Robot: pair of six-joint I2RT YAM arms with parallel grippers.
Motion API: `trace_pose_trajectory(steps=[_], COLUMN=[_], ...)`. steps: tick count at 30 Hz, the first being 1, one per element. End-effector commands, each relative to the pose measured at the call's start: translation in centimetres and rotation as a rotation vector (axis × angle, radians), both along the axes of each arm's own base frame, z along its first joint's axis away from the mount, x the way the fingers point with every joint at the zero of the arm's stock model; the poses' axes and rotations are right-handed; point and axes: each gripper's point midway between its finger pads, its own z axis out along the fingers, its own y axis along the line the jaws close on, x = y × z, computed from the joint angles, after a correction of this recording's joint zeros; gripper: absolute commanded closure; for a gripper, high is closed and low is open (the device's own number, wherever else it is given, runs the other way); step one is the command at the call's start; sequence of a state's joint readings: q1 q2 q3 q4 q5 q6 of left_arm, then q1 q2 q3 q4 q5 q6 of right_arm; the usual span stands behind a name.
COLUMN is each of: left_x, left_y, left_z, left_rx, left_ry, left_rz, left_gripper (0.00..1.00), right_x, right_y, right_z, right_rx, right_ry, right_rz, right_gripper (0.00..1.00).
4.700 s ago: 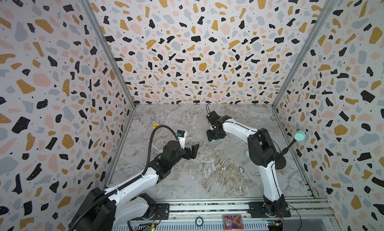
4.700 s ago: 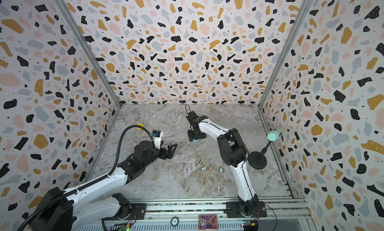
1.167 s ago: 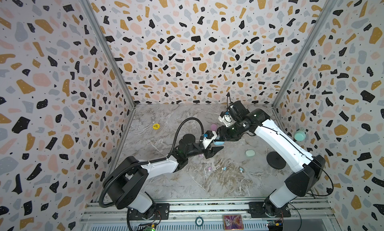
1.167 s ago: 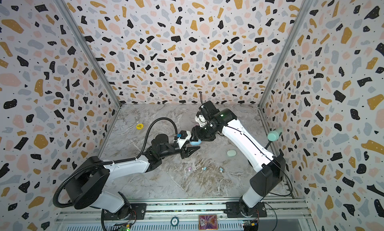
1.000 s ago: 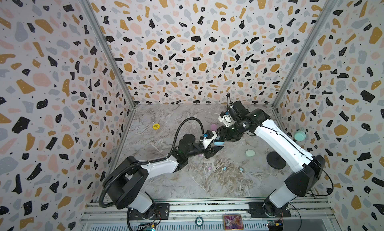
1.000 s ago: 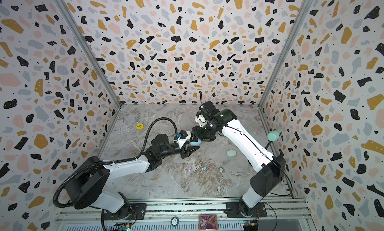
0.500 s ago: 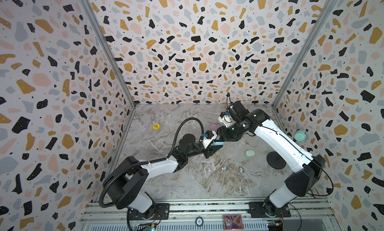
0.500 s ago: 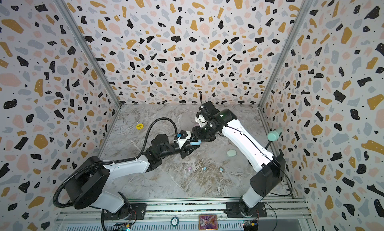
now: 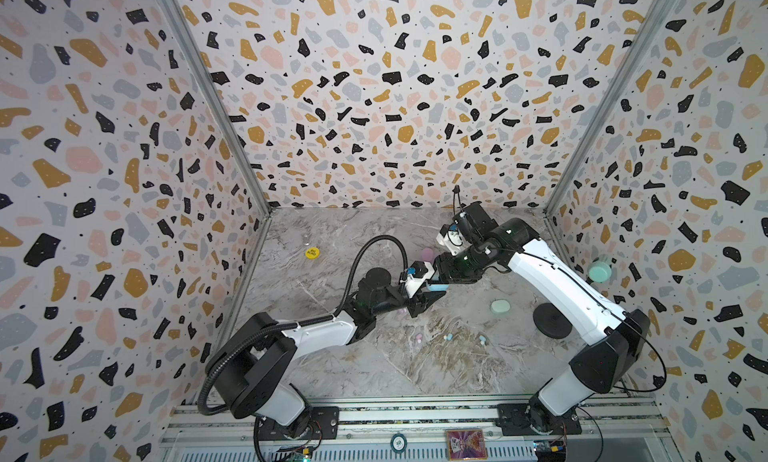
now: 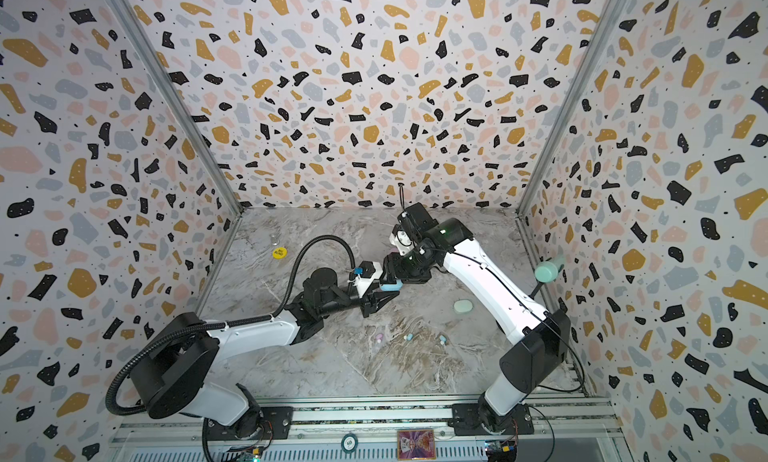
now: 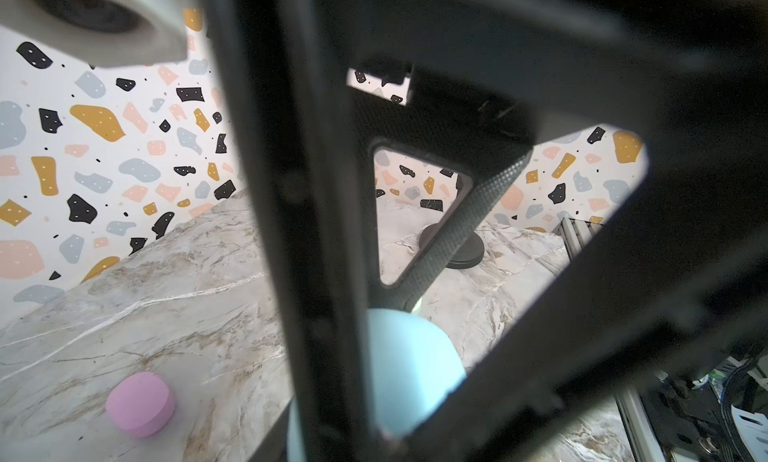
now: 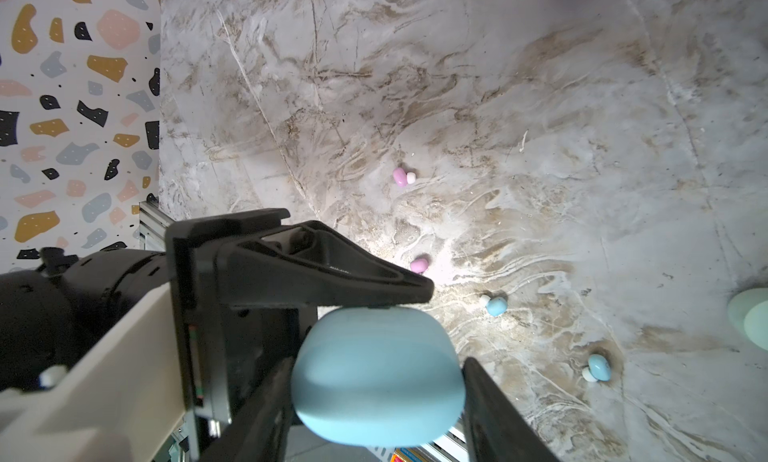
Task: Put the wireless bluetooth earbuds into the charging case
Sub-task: 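Close the left gripper on the light-blue case while the right gripper holds it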
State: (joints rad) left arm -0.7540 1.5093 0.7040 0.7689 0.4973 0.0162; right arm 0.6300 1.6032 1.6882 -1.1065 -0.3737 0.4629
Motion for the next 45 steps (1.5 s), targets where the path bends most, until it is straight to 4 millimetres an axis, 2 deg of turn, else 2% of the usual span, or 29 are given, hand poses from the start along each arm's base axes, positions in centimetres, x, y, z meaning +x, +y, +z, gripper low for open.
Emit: trace_pose_trajectory(steps=[1, 15, 26, 38, 45], left_x=[-0.1, -0.1, -0.2, -1.0, -2.3], left_y=[-0.2, -0.1, -0.1, 0.5, 1.4], left_z=[3.1, 3.2, 3.4, 2.9, 1.8], left_rx=[-0.061, -0.063, -0.066, -0.096, -0.084], left_ry=[-0.083, -0.086, -0.092, -0.046, 0.005], left_rz=[-0.010, -0.004, -0.008, -0.016, -0.027], left_gripper=[0.53, 0.53, 0.59, 0.62, 0.62], right_x=[-0.7, -0.9, -0.9, -0.6, 0.1], right_y=[-0.2, -0.1, 0.0, -0.8, -3.0], right_z=[1.1, 0.9, 0.9, 1.6, 3.0], right_rx=[0.017, 0.017, 0.018, 0.026, 0.091], right_ry=[-0.021, -0.015, -0.011, -0.034, -0.079], right_rz=[0.009, 0.015, 0.016, -0.011, -0.033], right_gripper=[0.43, 0.43, 0.43, 0.29, 0.23])
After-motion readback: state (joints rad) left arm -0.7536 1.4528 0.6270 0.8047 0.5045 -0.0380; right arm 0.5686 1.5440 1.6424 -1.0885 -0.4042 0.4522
